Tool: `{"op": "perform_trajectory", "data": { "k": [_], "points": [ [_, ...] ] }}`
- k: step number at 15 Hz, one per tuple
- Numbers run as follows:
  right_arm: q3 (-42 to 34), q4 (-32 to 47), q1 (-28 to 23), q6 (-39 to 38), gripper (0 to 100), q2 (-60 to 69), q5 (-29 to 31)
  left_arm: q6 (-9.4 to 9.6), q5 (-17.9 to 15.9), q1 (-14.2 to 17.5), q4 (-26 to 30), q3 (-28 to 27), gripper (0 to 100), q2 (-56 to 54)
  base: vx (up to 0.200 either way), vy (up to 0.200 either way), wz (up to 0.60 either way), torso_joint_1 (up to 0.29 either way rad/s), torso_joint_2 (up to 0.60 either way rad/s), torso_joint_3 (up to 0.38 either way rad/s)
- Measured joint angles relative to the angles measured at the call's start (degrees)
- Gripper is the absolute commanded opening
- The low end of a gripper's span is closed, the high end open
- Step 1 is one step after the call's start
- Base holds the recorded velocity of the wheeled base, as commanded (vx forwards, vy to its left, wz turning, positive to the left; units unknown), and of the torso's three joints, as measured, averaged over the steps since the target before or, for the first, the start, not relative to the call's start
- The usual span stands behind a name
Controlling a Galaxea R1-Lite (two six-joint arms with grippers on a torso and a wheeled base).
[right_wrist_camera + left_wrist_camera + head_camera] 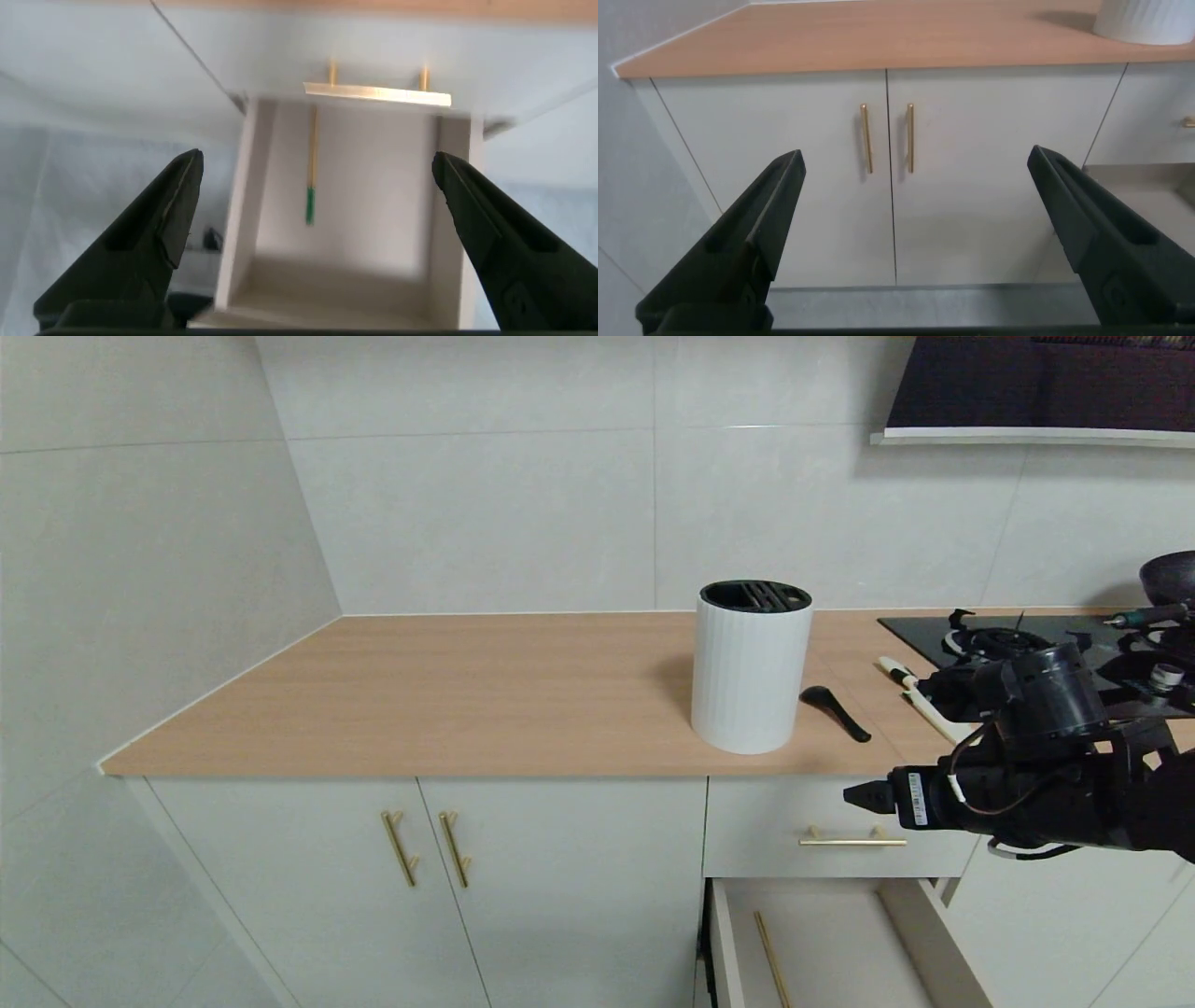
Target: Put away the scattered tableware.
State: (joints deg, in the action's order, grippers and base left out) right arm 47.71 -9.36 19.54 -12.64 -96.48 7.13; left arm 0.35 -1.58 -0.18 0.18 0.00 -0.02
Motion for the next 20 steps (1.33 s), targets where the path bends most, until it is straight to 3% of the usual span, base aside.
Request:
{"op": "perform_trajectory", "data": {
  "k": [5, 11, 20],
  "points": [
    [1.5, -16.4, -3.3, 7.6, 100, -5.2, -0.8, 0.0, 0.0, 0.0, 0.0, 0.0, 100, 0.0, 0.0, 0.0, 0.0, 0.0, 0.0, 0.0],
    [16.0, -17.8, -10.5, 15.0, 100, -15.7, -6.9, 0.0, 0.0, 0.0, 0.0, 0.0, 100, 0.0, 0.0, 0.0, 0.0, 0.0, 0.0, 0.0],
    [27.4, -19.3, -12.3, 15.0, 100, -31.6, -7.2, 0.05, 0.0, 0.0, 0.0, 0.0, 100, 0.0, 0.0, 0.0, 0.0, 0.0, 0.0, 0.0]
  ]
}}
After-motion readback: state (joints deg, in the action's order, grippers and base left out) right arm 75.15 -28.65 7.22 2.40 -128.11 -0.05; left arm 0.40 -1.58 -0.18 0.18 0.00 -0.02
